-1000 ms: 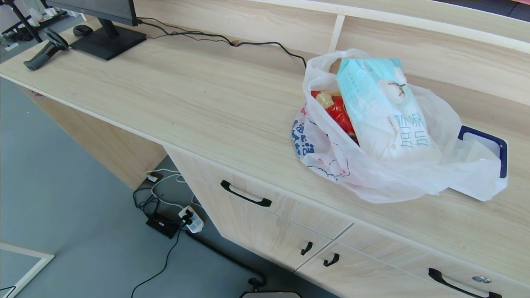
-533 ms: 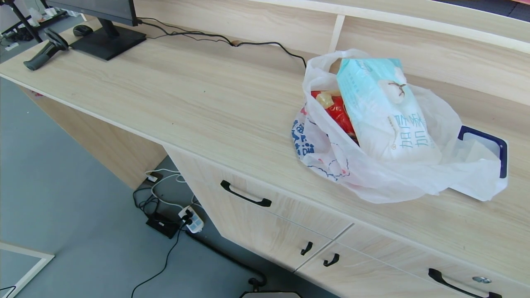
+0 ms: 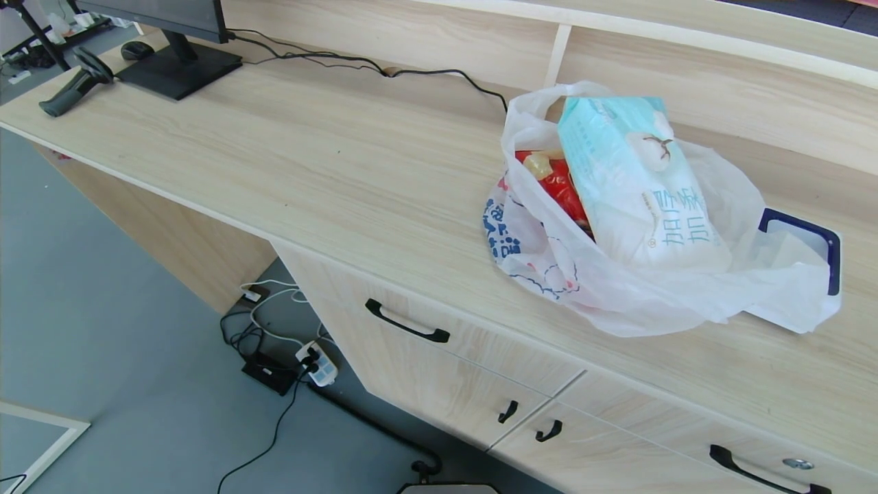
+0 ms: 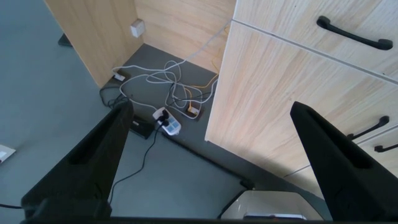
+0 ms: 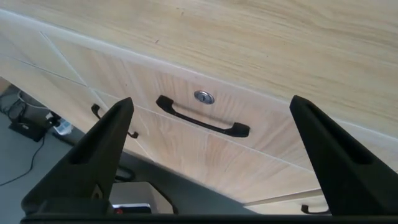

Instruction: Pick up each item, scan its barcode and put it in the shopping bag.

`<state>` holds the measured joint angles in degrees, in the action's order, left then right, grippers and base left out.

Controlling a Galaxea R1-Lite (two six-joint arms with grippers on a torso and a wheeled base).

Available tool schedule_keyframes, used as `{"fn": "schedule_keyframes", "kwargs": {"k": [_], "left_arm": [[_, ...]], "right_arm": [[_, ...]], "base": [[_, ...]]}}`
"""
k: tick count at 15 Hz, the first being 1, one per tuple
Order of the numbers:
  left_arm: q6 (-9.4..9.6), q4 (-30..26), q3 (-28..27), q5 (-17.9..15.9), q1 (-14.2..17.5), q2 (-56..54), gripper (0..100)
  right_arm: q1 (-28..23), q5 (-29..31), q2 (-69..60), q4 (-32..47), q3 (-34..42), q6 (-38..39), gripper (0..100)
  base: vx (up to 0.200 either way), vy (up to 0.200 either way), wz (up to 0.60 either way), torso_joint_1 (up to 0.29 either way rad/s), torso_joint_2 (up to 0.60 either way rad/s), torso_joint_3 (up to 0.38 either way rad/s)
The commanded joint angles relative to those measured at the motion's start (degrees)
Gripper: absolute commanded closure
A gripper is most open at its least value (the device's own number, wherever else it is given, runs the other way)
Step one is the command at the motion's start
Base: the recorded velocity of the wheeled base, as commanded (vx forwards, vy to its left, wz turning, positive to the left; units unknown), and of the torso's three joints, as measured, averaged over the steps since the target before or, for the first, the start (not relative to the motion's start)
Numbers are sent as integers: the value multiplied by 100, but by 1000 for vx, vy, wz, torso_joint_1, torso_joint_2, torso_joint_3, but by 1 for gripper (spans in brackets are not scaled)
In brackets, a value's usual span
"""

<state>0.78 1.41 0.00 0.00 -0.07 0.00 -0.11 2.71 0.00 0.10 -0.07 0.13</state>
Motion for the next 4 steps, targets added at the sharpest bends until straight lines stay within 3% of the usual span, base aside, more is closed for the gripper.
{"fn": "schedule_keyframes", "kwargs": {"k": [1, 4], "left_arm": [[1, -1, 0, 0, -1, 9, 0], [1, -1, 0, 0, -1, 9, 0]], "right_arm": [[2, 2, 9, -1, -1, 31, 0], [2, 2, 9, 8, -1, -31, 0]], "base": [[0, 0, 0, 0, 0, 0], [0, 0, 0, 0, 0, 0]]}}
